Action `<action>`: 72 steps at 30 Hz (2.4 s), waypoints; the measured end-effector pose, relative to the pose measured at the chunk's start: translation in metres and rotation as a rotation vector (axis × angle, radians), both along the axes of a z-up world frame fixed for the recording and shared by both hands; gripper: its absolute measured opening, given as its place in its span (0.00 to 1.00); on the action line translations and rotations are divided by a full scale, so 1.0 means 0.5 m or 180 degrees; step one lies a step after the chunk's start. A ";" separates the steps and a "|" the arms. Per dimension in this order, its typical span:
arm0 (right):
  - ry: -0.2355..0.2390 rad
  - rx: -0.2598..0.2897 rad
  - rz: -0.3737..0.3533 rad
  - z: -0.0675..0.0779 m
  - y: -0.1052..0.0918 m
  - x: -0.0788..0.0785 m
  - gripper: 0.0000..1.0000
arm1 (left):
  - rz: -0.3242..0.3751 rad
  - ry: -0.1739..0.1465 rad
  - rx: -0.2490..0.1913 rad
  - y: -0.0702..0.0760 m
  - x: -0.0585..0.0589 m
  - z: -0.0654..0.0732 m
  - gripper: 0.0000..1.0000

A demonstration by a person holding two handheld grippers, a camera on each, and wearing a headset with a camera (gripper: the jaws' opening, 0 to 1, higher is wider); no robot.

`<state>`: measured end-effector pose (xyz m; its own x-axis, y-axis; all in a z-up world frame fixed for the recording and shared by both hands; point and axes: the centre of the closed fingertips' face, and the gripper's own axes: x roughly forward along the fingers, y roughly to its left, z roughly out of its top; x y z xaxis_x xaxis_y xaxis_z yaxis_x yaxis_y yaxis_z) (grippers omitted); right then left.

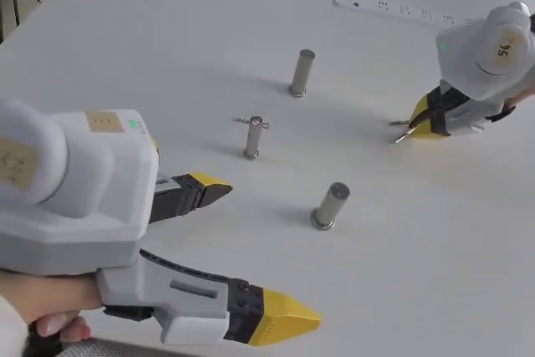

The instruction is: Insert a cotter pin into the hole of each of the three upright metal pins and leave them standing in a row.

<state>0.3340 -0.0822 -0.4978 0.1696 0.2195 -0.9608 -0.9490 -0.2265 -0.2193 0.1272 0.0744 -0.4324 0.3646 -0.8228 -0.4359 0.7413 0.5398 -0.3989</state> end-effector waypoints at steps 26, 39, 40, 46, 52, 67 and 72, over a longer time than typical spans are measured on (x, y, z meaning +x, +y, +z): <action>0.0100 -0.0239 -0.0199 0.002 0.000 -0.017 0.00 | -0.0028 -0.0051 0.0076 0.001 -0.002 -0.003 0.94; -0.0011 0.0096 -0.0577 0.033 -0.025 -0.033 0.00 | -0.0041 -0.0004 0.0025 -0.007 -0.002 0.008 0.92; -0.0046 0.0124 -0.0595 0.039 -0.027 -0.035 0.00 | -0.0052 -0.0009 0.0016 -0.010 -0.002 0.010 0.91; -0.0231 0.0383 -0.0680 0.077 -0.025 -0.046 0.00 | -0.0103 -0.0024 0.0033 -0.023 0.007 0.019 0.90; -0.0498 0.0667 -0.0702 0.132 -0.018 -0.066 0.00 | -0.0150 -0.0051 0.0022 -0.036 0.027 0.027 0.88; -0.1057 0.1032 -0.0673 0.205 0.003 -0.128 0.00 | -0.0172 -0.0044 -0.0193 -0.084 0.078 0.062 0.75; -0.1177 0.1154 -0.0640 0.223 0.021 -0.157 0.00 | -0.0123 -0.0021 -0.0295 -0.096 0.094 0.071 0.70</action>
<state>0.2553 -0.0715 -0.3863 0.5539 0.4535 -0.6982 -0.8107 0.1031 -0.5763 0.1742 0.0263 -0.3970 0.3346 -0.8730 -0.3548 0.7636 0.4718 -0.4408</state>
